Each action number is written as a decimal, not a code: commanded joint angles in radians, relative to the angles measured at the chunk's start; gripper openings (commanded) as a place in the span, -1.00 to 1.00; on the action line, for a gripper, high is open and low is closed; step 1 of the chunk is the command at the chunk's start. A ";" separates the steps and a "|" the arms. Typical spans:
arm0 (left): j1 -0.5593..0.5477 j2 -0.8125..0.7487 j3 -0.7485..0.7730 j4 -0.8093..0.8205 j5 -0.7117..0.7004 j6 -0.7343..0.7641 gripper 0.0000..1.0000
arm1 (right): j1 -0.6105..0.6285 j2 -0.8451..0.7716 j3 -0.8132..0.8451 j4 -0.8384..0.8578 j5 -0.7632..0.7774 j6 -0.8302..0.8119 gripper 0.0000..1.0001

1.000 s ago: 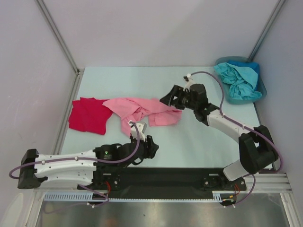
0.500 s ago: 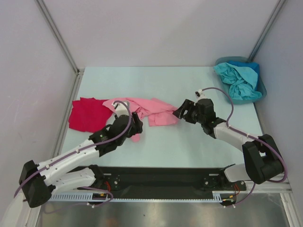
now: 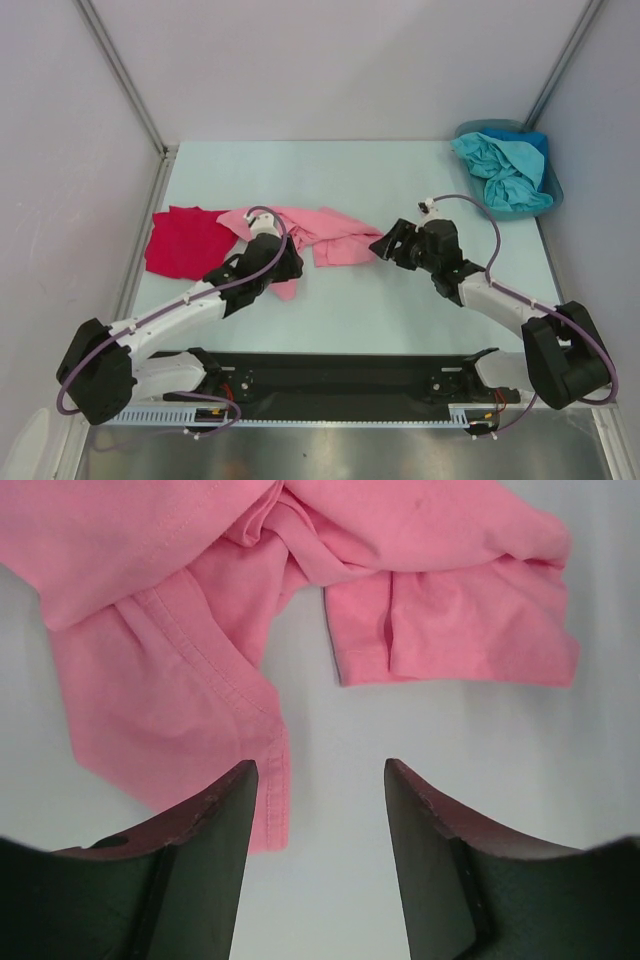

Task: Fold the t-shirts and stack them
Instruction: Flatten the tshirt out

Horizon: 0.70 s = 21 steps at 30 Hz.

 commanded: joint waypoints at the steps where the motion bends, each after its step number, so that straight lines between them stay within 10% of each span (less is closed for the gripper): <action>1: 0.004 -0.014 -0.011 0.060 0.028 -0.001 0.18 | -0.003 -0.011 -0.017 0.055 -0.015 0.020 0.38; 13: 0.006 -0.039 -0.020 0.064 0.050 -0.001 0.17 | 0.082 0.107 -0.036 0.157 0.005 0.076 0.22; 21: 0.006 -0.068 -0.039 0.067 0.054 -0.003 0.15 | 0.119 0.152 -0.022 0.174 0.025 0.077 -0.24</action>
